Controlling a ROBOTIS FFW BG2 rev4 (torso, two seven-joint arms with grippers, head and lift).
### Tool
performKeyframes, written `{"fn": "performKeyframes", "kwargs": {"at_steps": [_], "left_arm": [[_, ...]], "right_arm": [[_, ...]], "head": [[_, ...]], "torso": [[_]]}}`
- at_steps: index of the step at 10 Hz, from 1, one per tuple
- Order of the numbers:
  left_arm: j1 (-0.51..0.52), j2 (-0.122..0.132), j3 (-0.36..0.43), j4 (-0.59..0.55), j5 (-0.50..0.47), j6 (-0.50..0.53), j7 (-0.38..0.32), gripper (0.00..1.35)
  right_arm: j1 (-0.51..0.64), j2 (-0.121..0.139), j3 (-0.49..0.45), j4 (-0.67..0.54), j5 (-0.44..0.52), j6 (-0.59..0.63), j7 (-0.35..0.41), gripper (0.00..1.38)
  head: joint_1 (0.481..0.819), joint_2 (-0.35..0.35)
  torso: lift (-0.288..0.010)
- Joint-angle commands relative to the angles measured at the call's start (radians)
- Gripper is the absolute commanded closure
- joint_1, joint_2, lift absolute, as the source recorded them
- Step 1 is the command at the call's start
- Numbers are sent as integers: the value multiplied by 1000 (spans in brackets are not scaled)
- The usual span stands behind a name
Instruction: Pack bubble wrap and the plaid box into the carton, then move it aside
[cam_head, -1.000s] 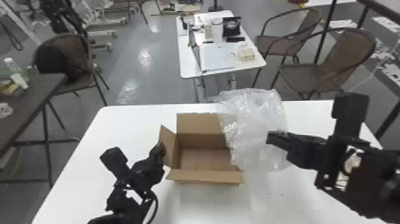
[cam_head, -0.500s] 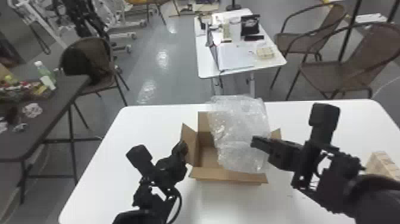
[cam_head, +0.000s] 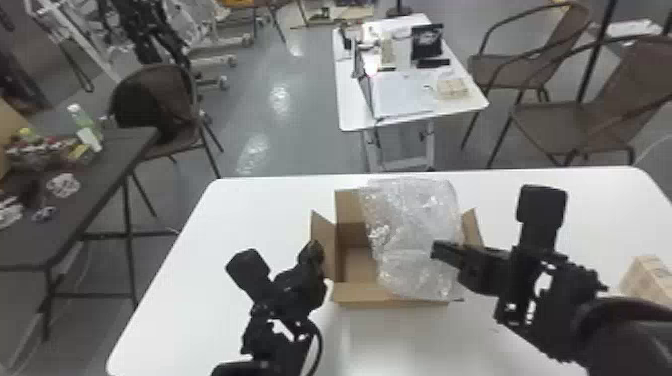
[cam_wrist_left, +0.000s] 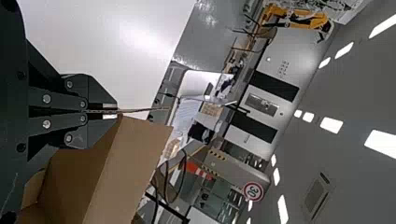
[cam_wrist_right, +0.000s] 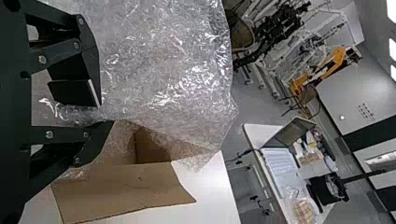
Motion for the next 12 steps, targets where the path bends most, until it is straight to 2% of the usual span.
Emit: {"fn": "performKeyframes", "kwargs": {"at_steps": [1, 2, 3, 4, 5, 6, 7, 9, 10, 11, 12], "left_arm": [[0, 1, -3, 0, 2, -3, 3, 1214], [0, 3, -3, 0, 5, -2, 3, 1214], [-3, 4, -6, 0, 8, -2, 3, 1214], [-5, 6, -9, 0, 10, -2, 3, 1214], [-6, 6, -9, 0, 11, -2, 3, 1214], [-5, 6, -8, 0, 14, -3, 3, 1214], [-5, 6, -8, 0, 14, -3, 3, 1214], [-6, 7, -9, 0, 16, -7, 3, 1214], [-3, 9, -8, 0, 19, -8, 3, 1213], [-3, 9, -6, 0, 19, -10, 3, 1213], [-2, 9, 0, 0, 25, -8, 3, 1214]], "right_arm": [[-21, 1, 11, 48, 31, 2, -15, 1081], [-43, 1, 20, 85, 39, 2, -18, 1064], [-61, 1, 29, 108, 61, 2, -18, 874], [-73, 1, 34, 122, 68, 1, -18, 496], [-73, 1, 35, 126, 65, -13, -17, 179], [-70, 1, 35, 126, 68, -27, 2, 78], [-72, 1, 35, 139, 67, -45, 35, 121], [-87, 1, 35, 212, 56, -145, 198, 131], [-66, 1, 32, 149, 88, -164, 212, 131], [-26, -15, 12, 59, 114, -168, 220, 131], [23, -54, -14, -18, 188, -239, 282, 134]], "head": [[695, 232], [695, 229], [695, 225], [695, 225], [695, 223], [695, 221], [695, 224], [695, 237], [695, 249], [695, 251], [695, 243]], "torso": [[-27], [-27], [-27], [-27], [-27], [-27], [-27], [-27], [-27], [-27], [-27]]}}
